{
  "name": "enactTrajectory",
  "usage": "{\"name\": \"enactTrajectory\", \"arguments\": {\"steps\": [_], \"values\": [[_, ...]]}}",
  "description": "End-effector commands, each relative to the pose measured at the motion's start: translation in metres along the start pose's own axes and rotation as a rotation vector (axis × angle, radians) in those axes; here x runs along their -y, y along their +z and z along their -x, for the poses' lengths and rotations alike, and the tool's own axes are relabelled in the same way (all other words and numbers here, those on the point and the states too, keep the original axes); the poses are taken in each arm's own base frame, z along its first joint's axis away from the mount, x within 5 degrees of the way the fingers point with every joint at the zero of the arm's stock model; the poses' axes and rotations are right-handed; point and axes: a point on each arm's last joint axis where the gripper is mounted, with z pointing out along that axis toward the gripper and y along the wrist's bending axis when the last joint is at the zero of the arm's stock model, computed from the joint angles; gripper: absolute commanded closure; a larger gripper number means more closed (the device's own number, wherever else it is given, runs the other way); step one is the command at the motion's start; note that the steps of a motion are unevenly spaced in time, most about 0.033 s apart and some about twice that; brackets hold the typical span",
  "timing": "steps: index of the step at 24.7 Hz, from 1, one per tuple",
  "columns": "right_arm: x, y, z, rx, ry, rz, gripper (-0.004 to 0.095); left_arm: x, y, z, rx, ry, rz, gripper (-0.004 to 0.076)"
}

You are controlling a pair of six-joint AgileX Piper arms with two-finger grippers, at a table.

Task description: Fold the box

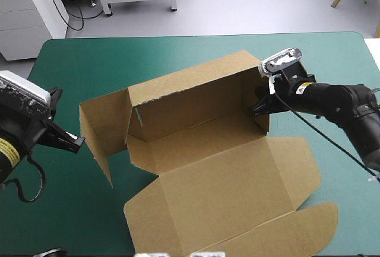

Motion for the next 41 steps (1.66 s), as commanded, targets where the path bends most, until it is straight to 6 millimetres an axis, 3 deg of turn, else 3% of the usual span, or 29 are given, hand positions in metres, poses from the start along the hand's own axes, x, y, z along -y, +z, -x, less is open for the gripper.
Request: {"name": "enactTrajectory", "arguments": {"steps": [1,5,10,14,20,25,30,35,41], "values": [[-0.002,-0.039,0.022,0.043,0.067,-0.026,0.0927,-0.009,-0.004,0.002,-0.009,-0.015,0.052,0.0734],[0.010,-0.053,0.018,-0.070,0.114,-0.142,0.0927,-0.009,-0.004,0.002,-0.009,-0.015,0.052,0.0734],[0.021,-0.047,0.006,-0.211,0.183,-0.179,0.0927,-0.009,-0.004,0.002,-0.009,-0.015,0.054,0.0734],[0.032,-0.003,-0.002,-0.351,0.230,-0.152,0.0927,-0.009,-0.004,0.002,-0.009,-0.015,0.054,0.0734],[0.055,0.086,-0.024,-0.503,0.257,-0.131,0.0927,-0.009,-0.004,0.002,-0.009,-0.015,0.054,0.0734],[0.065,0.127,-0.036,-0.515,0.266,-0.136,0.0927,-0.009,-0.004,0.002,-0.008,-0.014,0.055,0.0734],[0.070,0.146,-0.041,-0.495,0.239,-0.137,0.0908,-0.009,-0.004,0.002,-0.008,-0.018,0.055,0.0734],[0.072,0.144,-0.032,-0.455,0.231,-0.145,0.0714,-0.009,-0.003,0.002,-0.010,-0.015,0.055,0.0734],[0.071,0.125,-0.010,-0.430,0.209,-0.141,0.0304,-0.008,-0.003,0.001,-0.012,-0.017,0.050,0.0734]]}}
